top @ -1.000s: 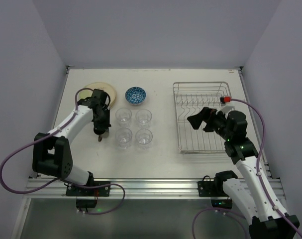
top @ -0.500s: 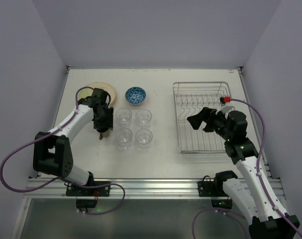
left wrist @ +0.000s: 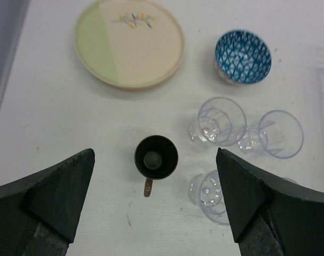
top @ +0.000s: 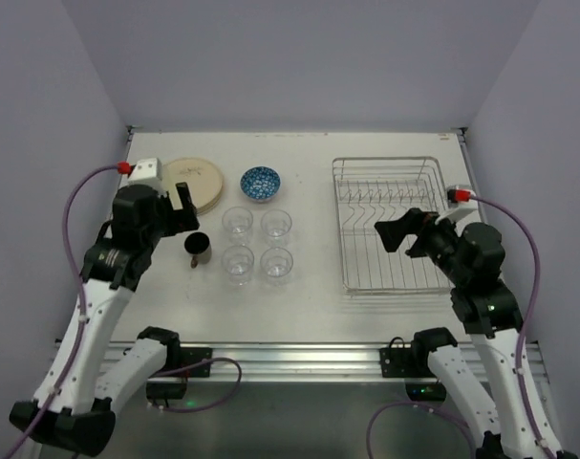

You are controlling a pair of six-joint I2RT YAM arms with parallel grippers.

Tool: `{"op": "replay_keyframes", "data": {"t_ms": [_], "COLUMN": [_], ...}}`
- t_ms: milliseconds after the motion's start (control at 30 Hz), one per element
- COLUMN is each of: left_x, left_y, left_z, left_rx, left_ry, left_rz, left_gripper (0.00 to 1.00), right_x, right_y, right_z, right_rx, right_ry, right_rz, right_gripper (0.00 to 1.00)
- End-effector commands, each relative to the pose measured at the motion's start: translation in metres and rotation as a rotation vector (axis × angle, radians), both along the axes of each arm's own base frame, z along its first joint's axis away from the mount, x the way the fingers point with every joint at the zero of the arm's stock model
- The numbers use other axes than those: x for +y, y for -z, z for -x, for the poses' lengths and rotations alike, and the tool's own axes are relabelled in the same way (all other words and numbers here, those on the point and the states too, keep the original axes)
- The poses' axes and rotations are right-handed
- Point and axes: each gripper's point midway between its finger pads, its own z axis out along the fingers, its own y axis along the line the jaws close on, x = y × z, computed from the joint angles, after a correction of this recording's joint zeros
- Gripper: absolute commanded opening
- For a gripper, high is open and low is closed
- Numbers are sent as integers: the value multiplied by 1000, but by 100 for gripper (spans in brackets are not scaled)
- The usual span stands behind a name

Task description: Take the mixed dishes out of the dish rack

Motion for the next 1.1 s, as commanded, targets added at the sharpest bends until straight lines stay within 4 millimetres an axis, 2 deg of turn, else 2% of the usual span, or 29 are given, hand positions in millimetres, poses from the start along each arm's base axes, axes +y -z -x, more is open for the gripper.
{"op": "replay_keyframes", "data": {"t_ms": [0,33,133,167,200,233,300,367,467,567,600,700,833,1067], "left_x": [35,43,53,55,59,62,66,70,75,73,73,76,82,80], "left_y": [-49,-63,-86,-89,-101,-98,-107,-115,-123,-116,-114,-110,-112,-110], "left_z": [20,36,63,69,79,87,104,118,137,143,144,147,151,150], "left_rx": [-229,-281,-355,-359,-390,-369,-410,-443,-492,-458,-452,-471,-500,-513], "left_ry": [-141,-166,-182,-172,-174,-164,-168,-164,-162,-132,-125,-139,-168,-158], "left_rz": [-53,-45,-52,-74,-78,-108,-110,-118,-110,-111,-113,-110,-102,-94], "left_gripper": [100,100,100,100,100,100,100,100,100,100,100,100,100,100], "right_x": [-29,-41,-61,-65,-66,-67,-75,-87,-95,-91,-93,-99,-98,-90], "right_y": [-41,-40,-49,-51,-58,-56,-70,-73,-71,-65,-67,-62,-60,-61], "right_z": [22,29,46,49,54,60,71,81,95,102,110,116,116,110], "right_rx": [-78,-63,-51,-45,-60,-53,-83,-89,-111,-156,-202,-211,-207,-201], "right_ry": [119,166,252,269,273,263,289,325,339,307,311,340,335,308], "right_rz": [67,99,148,155,150,168,178,228,258,250,247,240,238,219], "right_gripper": [99,99,99,99,99,99,99,99,99,99,99,99,99,99]}}
